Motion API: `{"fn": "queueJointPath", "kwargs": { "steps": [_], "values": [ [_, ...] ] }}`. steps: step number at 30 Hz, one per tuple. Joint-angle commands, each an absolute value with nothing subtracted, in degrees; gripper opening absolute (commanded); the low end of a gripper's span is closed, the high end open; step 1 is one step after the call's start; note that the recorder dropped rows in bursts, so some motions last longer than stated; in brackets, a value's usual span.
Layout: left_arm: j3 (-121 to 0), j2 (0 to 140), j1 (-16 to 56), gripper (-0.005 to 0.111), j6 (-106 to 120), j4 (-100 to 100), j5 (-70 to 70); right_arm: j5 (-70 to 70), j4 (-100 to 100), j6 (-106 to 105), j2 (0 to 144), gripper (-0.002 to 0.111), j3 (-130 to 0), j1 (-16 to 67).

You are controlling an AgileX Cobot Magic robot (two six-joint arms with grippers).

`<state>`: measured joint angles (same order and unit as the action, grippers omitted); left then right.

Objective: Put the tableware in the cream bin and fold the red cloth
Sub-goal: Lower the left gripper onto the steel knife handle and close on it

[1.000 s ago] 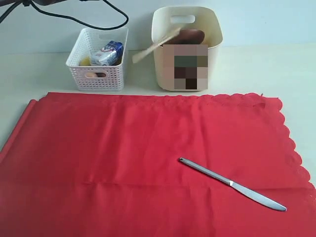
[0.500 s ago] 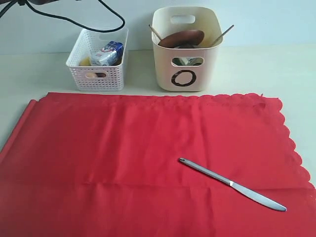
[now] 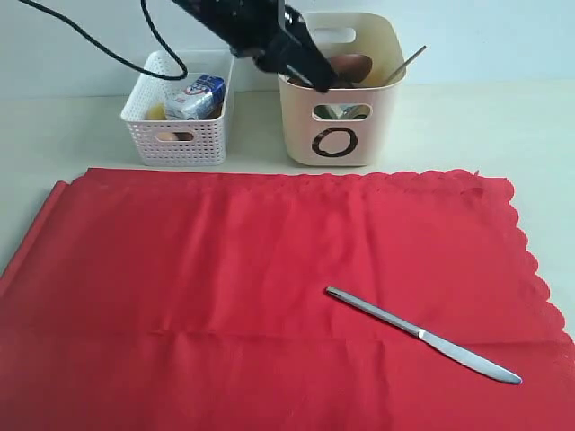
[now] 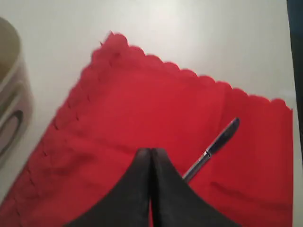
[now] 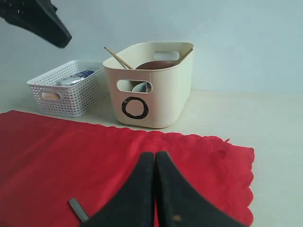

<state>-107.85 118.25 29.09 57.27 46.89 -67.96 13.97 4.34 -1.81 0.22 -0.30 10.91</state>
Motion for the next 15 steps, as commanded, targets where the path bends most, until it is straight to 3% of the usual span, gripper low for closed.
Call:
{"fn": "queueJointPath", "kwargs": {
  "steps": [1,6,10,15],
  "values": [
    [-101.15,117.67,36.15,0.000,57.96,40.04,-69.96,13.62,4.41,-1.87,0.00,0.000,0.00,11.01],
    [-92.96,117.67,46.93,0.000,67.10,36.74,-63.25,13.62,4.41,-1.87,0.00,0.000,0.00,11.01],
    [-90.28,117.78,50.82,0.003,71.19,35.46,-55.51,13.47,4.41,-1.87,0.00,0.000,0.00,11.01],
    [-89.63,119.98,52.88,0.027,72.90,35.94,-49.06,13.61,4.41,-1.87,0.00,0.000,0.00,11.01]
  ]
}}
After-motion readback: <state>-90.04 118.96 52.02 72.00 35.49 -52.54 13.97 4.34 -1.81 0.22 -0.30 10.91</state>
